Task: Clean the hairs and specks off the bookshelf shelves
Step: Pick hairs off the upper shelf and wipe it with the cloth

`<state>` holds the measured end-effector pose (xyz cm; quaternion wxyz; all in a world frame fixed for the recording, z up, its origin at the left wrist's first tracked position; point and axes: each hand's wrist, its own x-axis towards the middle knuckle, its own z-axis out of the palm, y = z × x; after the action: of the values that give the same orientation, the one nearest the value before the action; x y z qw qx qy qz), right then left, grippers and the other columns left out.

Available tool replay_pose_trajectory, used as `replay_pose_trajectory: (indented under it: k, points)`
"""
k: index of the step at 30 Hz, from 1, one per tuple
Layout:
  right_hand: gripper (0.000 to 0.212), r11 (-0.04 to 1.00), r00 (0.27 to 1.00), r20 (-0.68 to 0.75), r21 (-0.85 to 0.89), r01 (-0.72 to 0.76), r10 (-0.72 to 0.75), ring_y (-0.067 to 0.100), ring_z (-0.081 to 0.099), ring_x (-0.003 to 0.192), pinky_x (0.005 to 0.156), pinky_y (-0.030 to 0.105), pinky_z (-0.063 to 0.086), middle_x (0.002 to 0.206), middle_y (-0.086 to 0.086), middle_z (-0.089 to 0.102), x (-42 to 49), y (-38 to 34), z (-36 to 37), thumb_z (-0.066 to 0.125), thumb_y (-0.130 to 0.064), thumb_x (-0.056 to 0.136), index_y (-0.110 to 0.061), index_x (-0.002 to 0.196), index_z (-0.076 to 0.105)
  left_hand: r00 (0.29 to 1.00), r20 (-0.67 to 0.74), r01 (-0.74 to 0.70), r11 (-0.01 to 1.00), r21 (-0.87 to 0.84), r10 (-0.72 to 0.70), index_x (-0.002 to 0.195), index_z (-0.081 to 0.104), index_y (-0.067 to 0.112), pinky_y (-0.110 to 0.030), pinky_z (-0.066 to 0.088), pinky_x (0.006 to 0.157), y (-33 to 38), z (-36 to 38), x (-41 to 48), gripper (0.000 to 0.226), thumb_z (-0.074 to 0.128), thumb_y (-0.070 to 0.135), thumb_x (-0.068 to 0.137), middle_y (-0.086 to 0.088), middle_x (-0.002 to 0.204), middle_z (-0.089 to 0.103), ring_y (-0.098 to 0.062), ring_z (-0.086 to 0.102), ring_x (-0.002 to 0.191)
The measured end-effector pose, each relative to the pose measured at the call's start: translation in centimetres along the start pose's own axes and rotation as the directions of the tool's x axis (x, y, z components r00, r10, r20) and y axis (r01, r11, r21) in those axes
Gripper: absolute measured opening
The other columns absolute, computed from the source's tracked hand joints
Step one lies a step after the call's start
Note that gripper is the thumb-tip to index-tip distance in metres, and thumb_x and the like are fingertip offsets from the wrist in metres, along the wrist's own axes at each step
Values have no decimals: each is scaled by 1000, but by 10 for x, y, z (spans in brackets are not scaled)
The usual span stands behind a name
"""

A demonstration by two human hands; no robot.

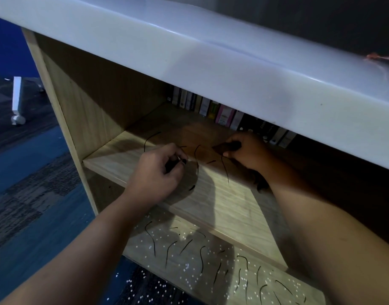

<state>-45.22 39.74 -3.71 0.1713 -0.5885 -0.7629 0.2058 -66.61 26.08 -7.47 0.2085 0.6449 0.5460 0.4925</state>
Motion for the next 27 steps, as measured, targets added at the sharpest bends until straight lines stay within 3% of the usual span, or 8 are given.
replay_pose_trajectory:
  k: [3,6,17,27]
  points:
    - [38,997,1000,-27,-77,12,-15,22,54,111,88,25,37,121,5,59,7,-5,5,74,-15,80,-18,117,65,1000,-5,-15,1000,9,15,98,65,22,-45,52,60,0,0,1,16,56,25,86,2,82,64,-14,60,71]
    - [39,998,999,-53,-62,8,-12,24,53,115,93,27,37,123,7,58,12,-13,10,72,-13,82,-18,119,64,999,-33,-31,999,32,32,96,65,21,-38,48,56,-2,1,2,12,62,12,89,2,77,63,-11,57,66]
    - [38,998,999,-7,-31,49,-49,14,54,104,83,18,32,118,5,62,-10,-14,5,74,-8,79,-12,116,68,1000,-27,2,1000,-4,-2,98,66,22,-48,53,62,2,-3,-1,15,62,9,90,2,85,65,-17,62,74]
    - [35,999,999,-38,-45,6,-8,23,56,109,81,22,34,117,10,61,-3,-22,7,71,-9,82,-12,117,66,1000,11,24,1000,-11,-24,98,67,18,-48,54,67,5,-3,1,14,58,19,87,0,87,67,-18,63,79]
